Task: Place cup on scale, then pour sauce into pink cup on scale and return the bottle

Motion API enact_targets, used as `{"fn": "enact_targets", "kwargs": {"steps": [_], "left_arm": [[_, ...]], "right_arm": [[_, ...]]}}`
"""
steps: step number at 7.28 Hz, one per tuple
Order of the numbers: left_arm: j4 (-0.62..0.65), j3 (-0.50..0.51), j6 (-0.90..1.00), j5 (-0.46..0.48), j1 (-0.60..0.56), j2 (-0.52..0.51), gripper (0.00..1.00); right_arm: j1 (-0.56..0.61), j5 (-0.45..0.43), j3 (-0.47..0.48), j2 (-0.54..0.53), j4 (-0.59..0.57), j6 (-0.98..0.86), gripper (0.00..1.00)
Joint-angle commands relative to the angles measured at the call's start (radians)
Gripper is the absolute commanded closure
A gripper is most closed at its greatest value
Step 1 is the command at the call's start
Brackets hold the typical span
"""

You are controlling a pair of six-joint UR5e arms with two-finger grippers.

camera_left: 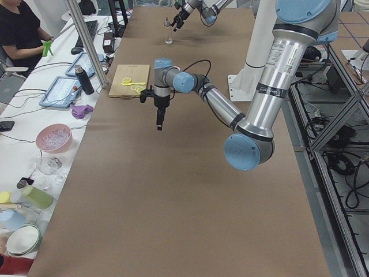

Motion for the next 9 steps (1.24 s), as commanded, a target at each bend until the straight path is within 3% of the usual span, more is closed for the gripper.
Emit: {"fn": "enact_targets", "kwargs": {"steps": [1,4,5,6,8,9], "left_arm": [[0.0,0.001,0.0,0.0,0.0,-0.001,0.01],[0.0,0.0,0.0,-0.002,0.0,-0.001,0.01],[0.0,-0.005,0.0,-0.005,0.0,-0.001,0.01],[-0.003,-0.008,0.003,-0.011,-0.003,-0.001,0.01],[-0.003,-0.016,0.076,-0.029,-0.076,-0.001,0.01],[0.003,-0.006,0.232,-0.126,-0.178,0.004,0.01]], "right_arm": [[0.207,0.297,0.106,0.003,-0.164,0.0,0.0],[0.478,0.596,0.116,0.066,-0.295,-0.014,0.0],[0.562,0.713,0.104,0.131,-0.435,-0.026,0.0],[0.602,0.764,0.099,0.194,-0.592,-0.063,0.0],[0.62,0.765,0.102,0.253,-0.915,-0.307,0.0],[0.627,0.69,0.104,0.253,-1.078,-0.57,0.0]]}}
